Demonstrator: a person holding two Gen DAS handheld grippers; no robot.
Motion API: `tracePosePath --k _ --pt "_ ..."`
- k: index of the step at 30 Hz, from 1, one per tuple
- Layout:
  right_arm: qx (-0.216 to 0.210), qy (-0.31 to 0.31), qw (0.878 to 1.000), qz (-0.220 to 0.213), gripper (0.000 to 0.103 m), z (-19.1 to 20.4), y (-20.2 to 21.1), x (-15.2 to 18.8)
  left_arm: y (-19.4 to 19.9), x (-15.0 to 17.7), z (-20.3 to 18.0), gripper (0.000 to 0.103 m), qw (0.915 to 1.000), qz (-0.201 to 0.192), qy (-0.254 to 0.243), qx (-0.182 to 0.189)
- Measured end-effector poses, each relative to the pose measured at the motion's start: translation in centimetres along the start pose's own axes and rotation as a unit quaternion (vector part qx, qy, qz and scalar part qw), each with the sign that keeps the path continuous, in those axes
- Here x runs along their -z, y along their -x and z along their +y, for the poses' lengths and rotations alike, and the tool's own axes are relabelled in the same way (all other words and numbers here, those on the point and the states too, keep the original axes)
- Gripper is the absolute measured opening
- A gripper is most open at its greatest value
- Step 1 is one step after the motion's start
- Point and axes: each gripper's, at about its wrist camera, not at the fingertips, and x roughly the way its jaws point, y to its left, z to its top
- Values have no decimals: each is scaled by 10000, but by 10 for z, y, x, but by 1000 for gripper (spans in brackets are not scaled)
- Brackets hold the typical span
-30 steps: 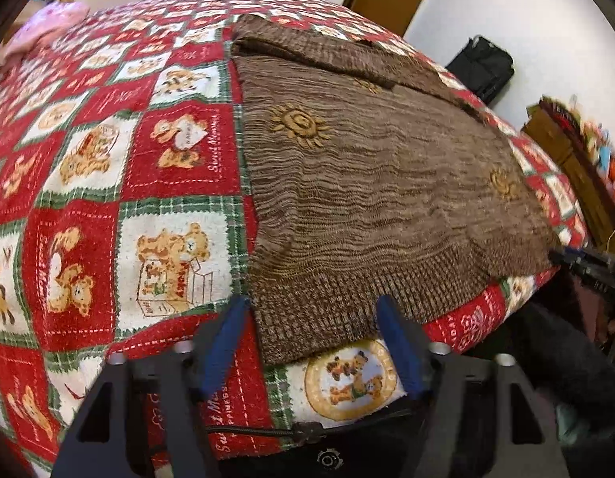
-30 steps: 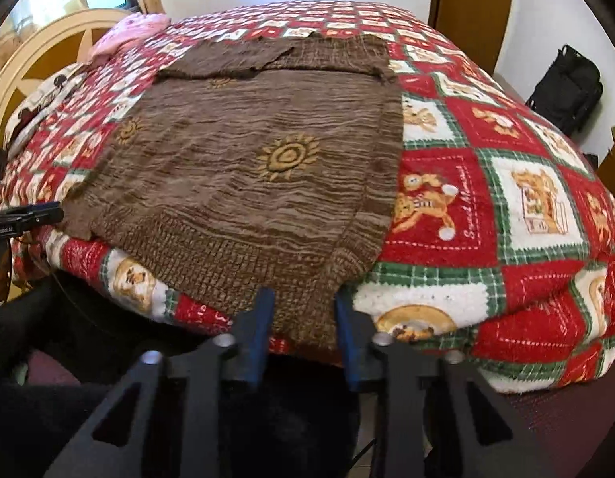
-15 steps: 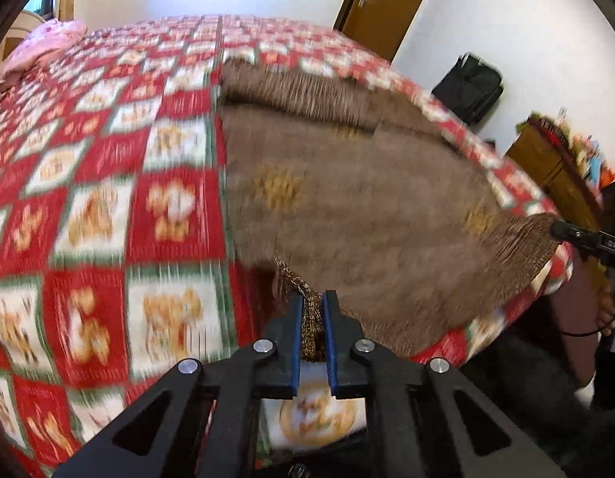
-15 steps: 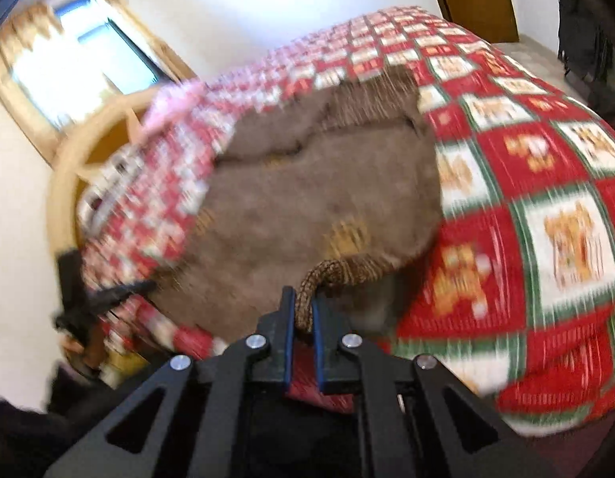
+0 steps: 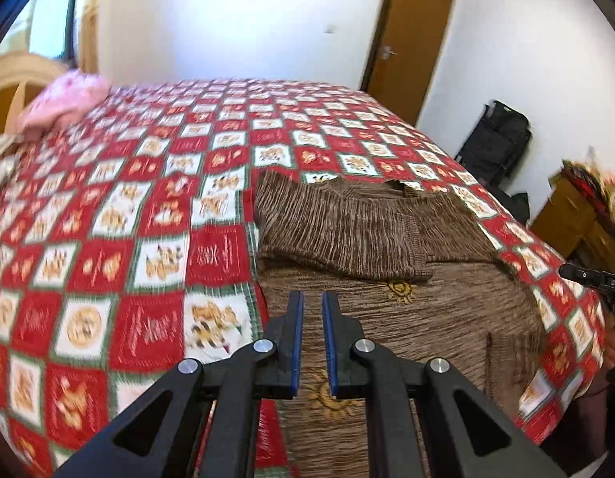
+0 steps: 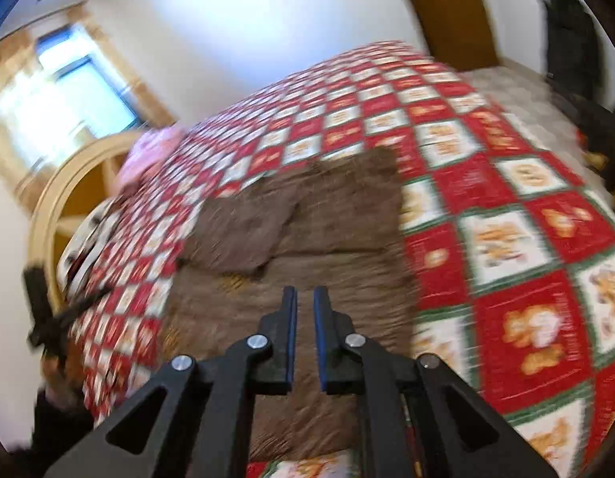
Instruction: Fold small clothes
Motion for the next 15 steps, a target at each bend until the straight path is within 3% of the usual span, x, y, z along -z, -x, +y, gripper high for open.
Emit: tracePosePath --k 3,4,6,8,11,15 --pt "-336 345 9986 238 84 28 -10 20 2 11 5 10 9989 249 -402 66" --pt "-632 373 9970 261 91 38 -14 29 4 19 11 10 9985 328 -416 124" --pt "-1340 494 9878 616 90 61 -30 43 8 32 21 11 9987 401 -310 86" --pt "-1950 1034 9678 1211 88 105 -56 64 14 47 35 11 9986 473 -173 -134" --pt "-2020 2045 9399 1843 87 166 -92 98 28 66 52 11 9979 469 21 -457" --pt "-1824 3184 8999 2355 85 217 -135 142 55 80 75 11 9964 430 296 -663"
